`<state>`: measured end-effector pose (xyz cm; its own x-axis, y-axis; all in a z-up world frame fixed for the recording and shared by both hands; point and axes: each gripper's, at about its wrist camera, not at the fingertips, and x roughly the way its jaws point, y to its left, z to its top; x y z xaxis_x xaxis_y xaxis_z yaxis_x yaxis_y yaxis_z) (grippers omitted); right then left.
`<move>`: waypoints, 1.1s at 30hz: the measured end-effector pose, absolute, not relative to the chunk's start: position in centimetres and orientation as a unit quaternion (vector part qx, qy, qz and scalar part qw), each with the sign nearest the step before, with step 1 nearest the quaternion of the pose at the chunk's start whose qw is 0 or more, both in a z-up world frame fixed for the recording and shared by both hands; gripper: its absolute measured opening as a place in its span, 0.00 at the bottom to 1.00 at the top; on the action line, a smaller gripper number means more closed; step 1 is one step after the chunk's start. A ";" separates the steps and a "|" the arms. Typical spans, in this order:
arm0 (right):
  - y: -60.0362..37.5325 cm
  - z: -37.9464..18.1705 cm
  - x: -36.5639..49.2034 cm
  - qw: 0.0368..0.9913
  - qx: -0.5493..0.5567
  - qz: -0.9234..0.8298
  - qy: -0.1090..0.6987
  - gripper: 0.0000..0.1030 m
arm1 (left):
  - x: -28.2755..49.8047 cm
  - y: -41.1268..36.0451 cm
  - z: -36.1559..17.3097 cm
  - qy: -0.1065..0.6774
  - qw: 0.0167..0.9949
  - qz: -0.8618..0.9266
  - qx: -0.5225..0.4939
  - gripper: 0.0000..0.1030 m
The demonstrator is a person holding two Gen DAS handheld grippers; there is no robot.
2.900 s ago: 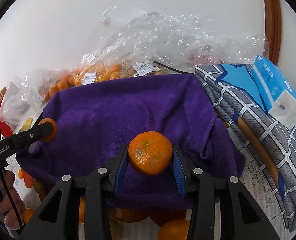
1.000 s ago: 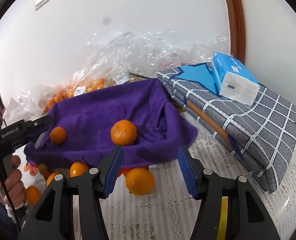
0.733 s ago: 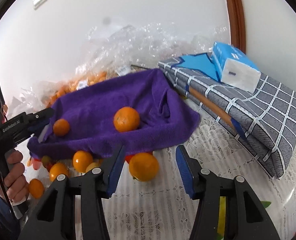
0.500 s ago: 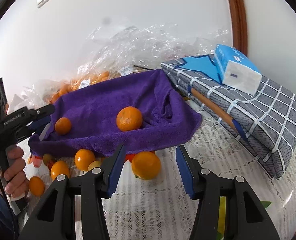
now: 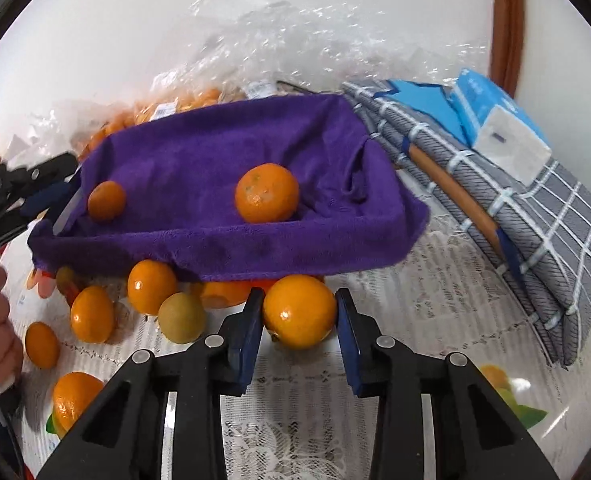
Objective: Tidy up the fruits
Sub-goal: 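Grasp another orange with the right gripper while the left gripper grasps an orange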
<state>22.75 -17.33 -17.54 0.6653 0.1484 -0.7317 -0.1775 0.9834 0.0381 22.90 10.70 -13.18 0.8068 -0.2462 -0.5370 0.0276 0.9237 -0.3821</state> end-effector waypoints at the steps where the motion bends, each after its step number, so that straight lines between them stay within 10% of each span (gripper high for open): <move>1: -17.7 -17.4 22.5 0.917 -0.011 0.085 0.391 0.34 | 22.3 10.5 -13.0 0.300 0.936 -0.071 -0.171 0.54; 20: -19.5 -16.4 20.6 0.929 0.019 0.079 0.361 0.34 | 13.4 6.9 -15.7 0.381 0.916 -0.098 -0.079 0.54; 23: -20.3 -16.4 20.2 0.929 0.038 0.081 0.358 0.34 | 14.0 7.8 -15.9 0.389 0.911 -0.087 -0.101 0.29; 33: -21.4 -16.0 17.3 0.932 0.059 0.084 0.347 0.34 | 13.5 8.3 -15.9 0.379 0.911 -0.101 -0.126 0.29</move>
<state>17.31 -21.36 -16.02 0.7452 0.1985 -0.6366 -0.1162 0.9787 0.1691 13.55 8.35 -15.88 0.6915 -0.2797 -0.6660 0.0891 0.9480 -0.3056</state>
